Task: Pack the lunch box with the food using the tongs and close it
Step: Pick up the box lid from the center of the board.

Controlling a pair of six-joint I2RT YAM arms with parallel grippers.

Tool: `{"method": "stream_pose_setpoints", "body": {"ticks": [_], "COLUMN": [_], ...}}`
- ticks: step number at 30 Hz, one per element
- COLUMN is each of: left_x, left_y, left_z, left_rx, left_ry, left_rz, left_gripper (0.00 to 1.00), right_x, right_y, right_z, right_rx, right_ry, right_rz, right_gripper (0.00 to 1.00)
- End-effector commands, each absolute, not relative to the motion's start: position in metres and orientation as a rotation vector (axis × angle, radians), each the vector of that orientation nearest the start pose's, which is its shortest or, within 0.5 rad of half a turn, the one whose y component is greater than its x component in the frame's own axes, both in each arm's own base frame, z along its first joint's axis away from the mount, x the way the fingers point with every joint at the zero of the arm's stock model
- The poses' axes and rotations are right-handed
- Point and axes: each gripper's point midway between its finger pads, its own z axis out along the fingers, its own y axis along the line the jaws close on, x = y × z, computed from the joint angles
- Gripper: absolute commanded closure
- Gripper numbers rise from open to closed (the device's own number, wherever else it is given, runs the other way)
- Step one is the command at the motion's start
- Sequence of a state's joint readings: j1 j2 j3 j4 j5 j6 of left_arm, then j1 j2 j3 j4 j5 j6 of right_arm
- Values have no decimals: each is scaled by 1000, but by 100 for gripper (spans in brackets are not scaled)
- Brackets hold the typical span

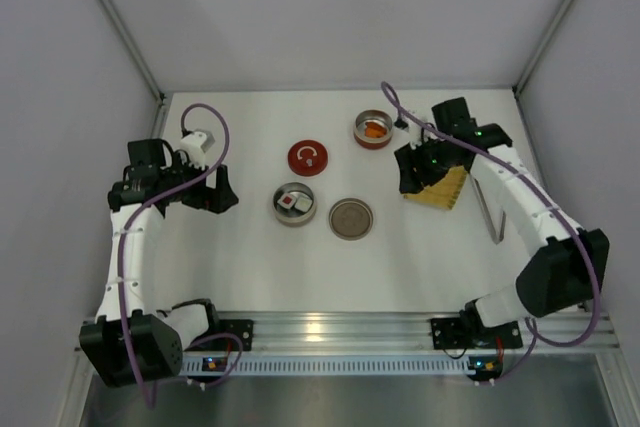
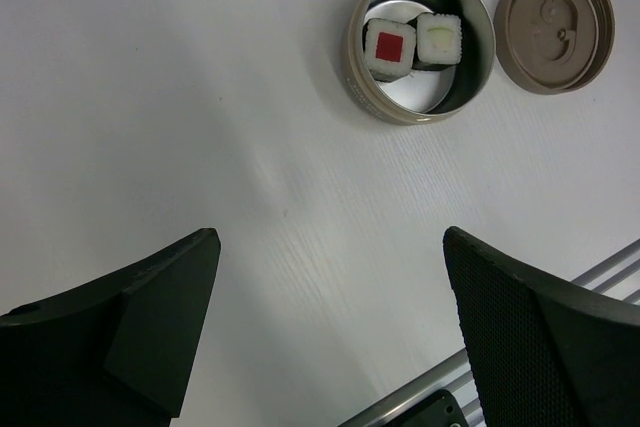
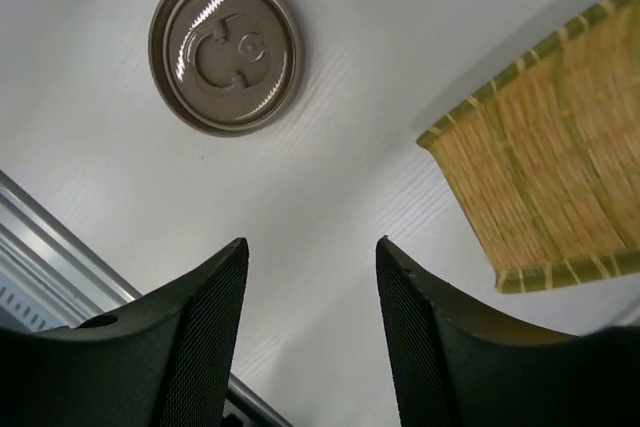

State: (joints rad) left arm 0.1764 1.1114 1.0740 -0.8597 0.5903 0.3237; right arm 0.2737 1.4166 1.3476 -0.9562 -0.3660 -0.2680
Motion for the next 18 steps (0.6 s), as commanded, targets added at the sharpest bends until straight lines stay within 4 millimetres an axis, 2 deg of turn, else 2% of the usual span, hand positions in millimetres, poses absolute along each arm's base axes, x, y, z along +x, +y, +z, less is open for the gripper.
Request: {"method": "stream_pose_setpoints", "body": {"ticks": [1,2,3,7,13,18], "left_x": [261,258,257,254,254,259], "left_y": [-44,-44,-45,-46,-43,-39], "left_z": [201,199,197,187,179,176], "left_rx": [429,427,426,408,396,366], "left_ry": [2277,2285,2289,2313,2337,2349], "left_rz": [-505,-509,-516,-533,-522,-500], "left_gripper": [2,2,2,2,2,2], "right_x": [315,317,316,318,324,329], "right_y": [167,178,188,213,231,244], "right_z": [166,154,152,119,88,75], "right_rx": [-756,-797,-829,-906,-940,-960], "right_ry": [2466,2485,2481,2547,2598,2611], "right_rz": [453,444,459,492,482,471], "right_gripper": [47,48,48,50,53,54]}}
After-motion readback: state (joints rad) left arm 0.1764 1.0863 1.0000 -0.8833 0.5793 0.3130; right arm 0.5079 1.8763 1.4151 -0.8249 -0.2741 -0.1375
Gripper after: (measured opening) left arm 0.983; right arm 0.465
